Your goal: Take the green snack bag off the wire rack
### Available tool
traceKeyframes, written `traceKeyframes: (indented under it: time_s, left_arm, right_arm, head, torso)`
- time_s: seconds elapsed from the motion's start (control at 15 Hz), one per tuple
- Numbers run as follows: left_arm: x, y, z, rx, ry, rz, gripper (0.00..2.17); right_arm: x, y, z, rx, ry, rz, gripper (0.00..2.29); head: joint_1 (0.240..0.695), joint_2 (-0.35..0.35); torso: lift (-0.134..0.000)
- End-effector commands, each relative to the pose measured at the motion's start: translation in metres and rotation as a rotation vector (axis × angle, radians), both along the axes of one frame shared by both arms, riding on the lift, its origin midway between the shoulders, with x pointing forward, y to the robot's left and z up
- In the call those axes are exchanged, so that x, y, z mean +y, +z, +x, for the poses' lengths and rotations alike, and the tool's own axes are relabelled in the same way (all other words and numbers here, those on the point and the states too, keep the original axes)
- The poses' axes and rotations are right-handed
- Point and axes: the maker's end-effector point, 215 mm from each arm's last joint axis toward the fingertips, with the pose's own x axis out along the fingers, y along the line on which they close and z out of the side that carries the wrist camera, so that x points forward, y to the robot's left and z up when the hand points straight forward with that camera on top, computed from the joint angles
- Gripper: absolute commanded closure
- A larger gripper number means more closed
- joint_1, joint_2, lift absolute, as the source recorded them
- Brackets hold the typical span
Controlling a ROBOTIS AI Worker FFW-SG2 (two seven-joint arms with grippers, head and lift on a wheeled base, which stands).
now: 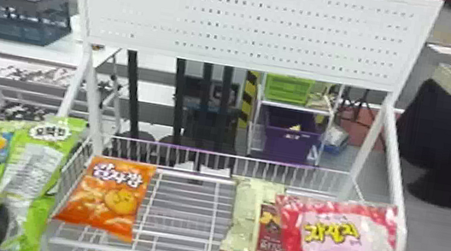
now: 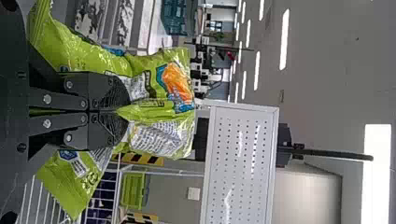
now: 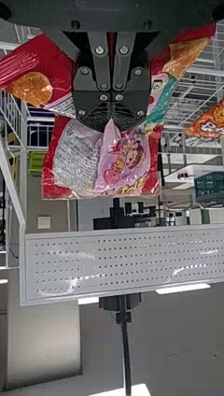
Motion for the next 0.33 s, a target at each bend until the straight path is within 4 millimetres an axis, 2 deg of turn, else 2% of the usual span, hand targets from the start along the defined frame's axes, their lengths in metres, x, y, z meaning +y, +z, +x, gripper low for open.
traceKeyframes:
  time_s: [0.0,0.27]
  left_arm:
    - [-0.0009,-0.0007,-0.0007,0.001,0.000,-0.001,1.89]
    - [-0.0016,-0.0006,-0.0009,0.000,-0.001,0.003,1.89]
  right_arm:
    - [0.0003,0.0009,-0.0002,-0.002,0.002,-0.002,2.18]
    - [0.0001,0.0010,-0.0001,-0.002,0.000,-0.001,2.18]
  head:
    - [0.499,0.000]
    - [0.499,0.000]
  torso:
    - [0.000]
    - [0.000]
